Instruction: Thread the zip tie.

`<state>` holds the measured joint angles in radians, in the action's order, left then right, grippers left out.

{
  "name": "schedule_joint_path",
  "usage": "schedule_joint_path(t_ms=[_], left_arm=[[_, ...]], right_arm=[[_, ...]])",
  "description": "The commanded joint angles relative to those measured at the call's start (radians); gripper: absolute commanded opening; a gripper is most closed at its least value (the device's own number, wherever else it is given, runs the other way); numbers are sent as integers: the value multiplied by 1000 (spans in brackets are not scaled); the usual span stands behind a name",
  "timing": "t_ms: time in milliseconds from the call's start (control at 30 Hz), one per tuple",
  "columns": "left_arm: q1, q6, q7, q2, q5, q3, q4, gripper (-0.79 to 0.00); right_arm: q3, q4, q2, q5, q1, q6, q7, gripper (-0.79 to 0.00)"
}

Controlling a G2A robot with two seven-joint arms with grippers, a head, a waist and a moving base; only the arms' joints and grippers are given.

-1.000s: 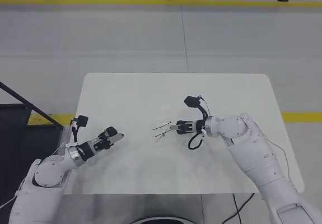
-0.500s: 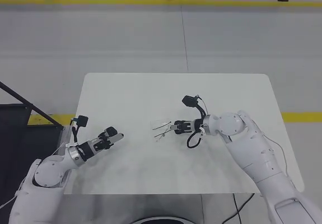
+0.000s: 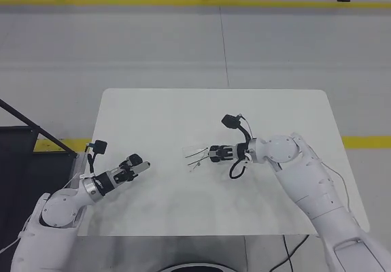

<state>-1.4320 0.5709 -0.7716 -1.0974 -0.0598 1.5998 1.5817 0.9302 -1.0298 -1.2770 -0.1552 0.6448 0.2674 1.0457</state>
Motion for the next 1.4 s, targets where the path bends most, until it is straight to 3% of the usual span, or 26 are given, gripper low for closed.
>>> schedule_joint_path(t_ms=[0,200,400,567,667,900,1367], left_arm=[[0,0,0,0,0,0,0,0],[-1,-11,1,-1,17,-12,0,0],[45,64,-139,11,83,-32,-55,0],[81,150,-308,23,226,-58,-97,0],[95,122,-356,37,259,-82,-67,0],[89,115,-363,65,220,-122,0,0],[86,115,-331,64,195,-144,17,0]], right_arm=[[16,-9,5,17,7,26,8,-785],[84,-83,35,57,72,173,41,-785],[145,-160,68,133,144,345,156,-785],[118,-258,95,135,174,350,157,-785],[75,-320,117,148,176,354,153,-785],[-66,-370,161,186,111,328,180,-785],[-71,-399,161,183,132,317,141,-785]])
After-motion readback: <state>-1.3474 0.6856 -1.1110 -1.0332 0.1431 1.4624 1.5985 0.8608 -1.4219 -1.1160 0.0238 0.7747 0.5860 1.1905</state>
